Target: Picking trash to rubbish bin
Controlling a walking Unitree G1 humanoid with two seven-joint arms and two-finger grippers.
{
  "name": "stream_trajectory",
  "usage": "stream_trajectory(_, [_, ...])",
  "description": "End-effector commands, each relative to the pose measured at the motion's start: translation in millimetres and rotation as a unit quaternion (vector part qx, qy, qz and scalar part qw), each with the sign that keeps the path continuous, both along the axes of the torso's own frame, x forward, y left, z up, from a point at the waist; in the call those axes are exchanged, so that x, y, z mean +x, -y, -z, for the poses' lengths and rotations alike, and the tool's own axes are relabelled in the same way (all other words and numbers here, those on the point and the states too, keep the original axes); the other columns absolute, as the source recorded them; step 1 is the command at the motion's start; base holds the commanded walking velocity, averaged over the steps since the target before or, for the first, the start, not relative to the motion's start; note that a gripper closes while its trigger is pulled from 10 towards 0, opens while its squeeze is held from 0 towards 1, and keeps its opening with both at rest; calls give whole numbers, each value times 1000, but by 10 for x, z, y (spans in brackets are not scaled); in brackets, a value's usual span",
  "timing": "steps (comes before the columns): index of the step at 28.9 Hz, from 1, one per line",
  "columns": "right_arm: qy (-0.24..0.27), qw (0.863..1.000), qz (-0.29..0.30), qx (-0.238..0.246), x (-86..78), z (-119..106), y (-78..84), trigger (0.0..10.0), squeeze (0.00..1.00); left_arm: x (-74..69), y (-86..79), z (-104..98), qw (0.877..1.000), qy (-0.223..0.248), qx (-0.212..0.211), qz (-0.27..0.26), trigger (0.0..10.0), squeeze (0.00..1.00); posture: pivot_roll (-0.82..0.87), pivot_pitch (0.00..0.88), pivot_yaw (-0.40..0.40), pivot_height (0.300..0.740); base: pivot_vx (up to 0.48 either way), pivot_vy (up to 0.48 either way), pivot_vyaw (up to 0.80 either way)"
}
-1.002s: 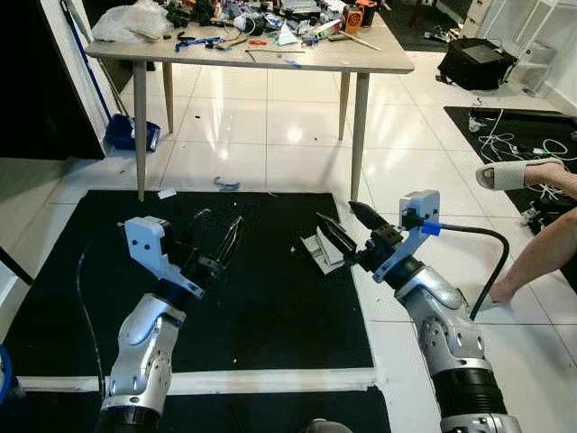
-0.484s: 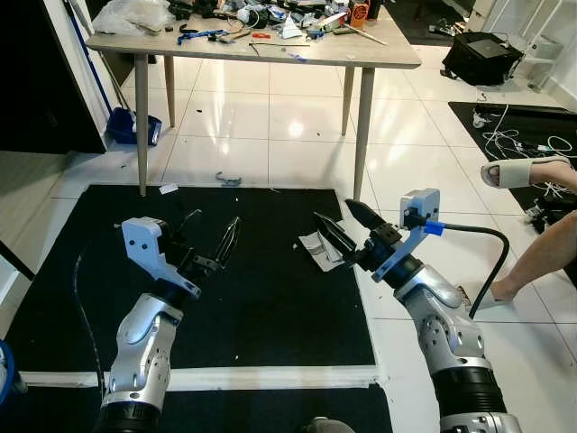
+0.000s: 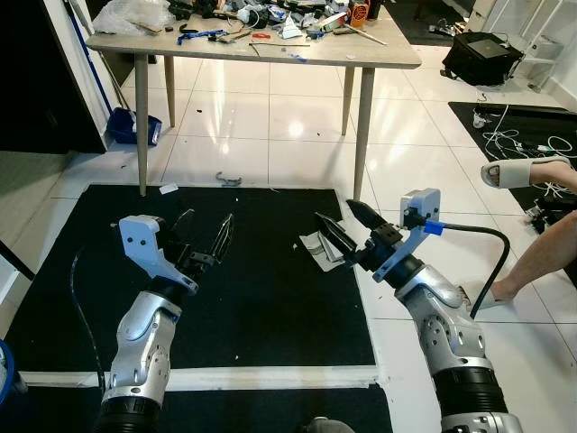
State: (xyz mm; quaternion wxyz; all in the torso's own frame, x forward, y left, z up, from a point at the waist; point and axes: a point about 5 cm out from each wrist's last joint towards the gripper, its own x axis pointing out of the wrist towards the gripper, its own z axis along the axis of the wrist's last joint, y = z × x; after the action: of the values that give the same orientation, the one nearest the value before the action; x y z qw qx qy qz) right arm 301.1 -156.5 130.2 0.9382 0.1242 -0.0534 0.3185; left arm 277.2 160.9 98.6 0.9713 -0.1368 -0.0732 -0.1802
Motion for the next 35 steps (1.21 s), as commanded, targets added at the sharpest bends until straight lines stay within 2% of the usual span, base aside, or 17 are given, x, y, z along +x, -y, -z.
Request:
stream_trajectory(1, [-9, 1000, 0, -6, -18, 44, -1, 10000, 0, 4, 5, 62, 1000, -19, 4, -6, 10000, 0, -23, 0, -7, 740, 0, 0, 0])
stream_trajectory(13, [-6, 1000, 4, -1, -44, 38, -42, 10000, 0, 0, -37, 52, 999, -30, 1, -20, 10000, 0, -7, 0, 8, 740, 0, 0, 0])
stream_trajectory(35, [-5, 1000, 7, -7, -34, 32, -49, 10000, 0, 13, -12, 8, 999, -31, 12, -16, 10000, 0, -6, 0, 9, 740, 0, 0, 0])
